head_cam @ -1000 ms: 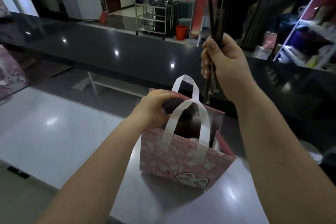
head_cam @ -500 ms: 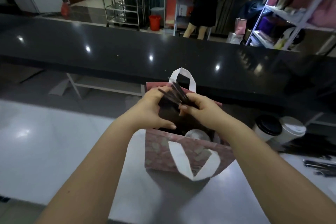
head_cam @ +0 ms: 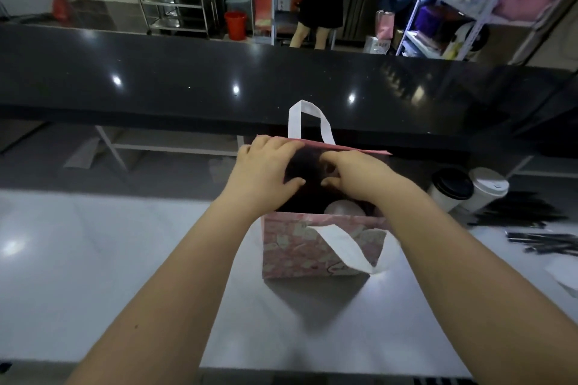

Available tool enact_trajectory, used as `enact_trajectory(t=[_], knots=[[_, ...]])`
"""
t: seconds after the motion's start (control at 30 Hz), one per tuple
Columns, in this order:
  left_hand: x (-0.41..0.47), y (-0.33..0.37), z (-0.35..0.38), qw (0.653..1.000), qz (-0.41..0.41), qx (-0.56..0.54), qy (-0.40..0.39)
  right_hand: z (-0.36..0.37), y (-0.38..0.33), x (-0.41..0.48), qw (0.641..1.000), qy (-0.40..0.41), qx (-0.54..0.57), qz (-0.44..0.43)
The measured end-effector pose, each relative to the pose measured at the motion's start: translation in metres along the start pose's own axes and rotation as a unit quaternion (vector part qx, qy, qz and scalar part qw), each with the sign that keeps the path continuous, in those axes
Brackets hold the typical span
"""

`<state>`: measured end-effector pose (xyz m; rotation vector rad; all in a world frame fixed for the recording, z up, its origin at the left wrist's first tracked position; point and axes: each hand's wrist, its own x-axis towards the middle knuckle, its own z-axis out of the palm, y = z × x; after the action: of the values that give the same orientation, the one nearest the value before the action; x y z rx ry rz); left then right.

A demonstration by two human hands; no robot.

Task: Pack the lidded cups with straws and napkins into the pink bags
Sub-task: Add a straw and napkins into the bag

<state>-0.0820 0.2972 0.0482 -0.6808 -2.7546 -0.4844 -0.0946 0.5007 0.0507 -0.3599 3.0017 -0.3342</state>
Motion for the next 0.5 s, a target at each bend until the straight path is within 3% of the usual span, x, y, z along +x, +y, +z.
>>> enact_trajectory(t=[0.17, 0.5], knots=[[0.006, 0.016, -0.001, 0.999, 0.015, 0.049, -0.005, -0.012, 0.002, -0.029, 0.998, 0.019, 0.048, 0.045], [0.010, 0.111, 0.003, 0.997, 0.079, 0.017, -0.004, -0.040, 0.031, -0.126, 0.980, 0.163, 0.034, 0.105]])
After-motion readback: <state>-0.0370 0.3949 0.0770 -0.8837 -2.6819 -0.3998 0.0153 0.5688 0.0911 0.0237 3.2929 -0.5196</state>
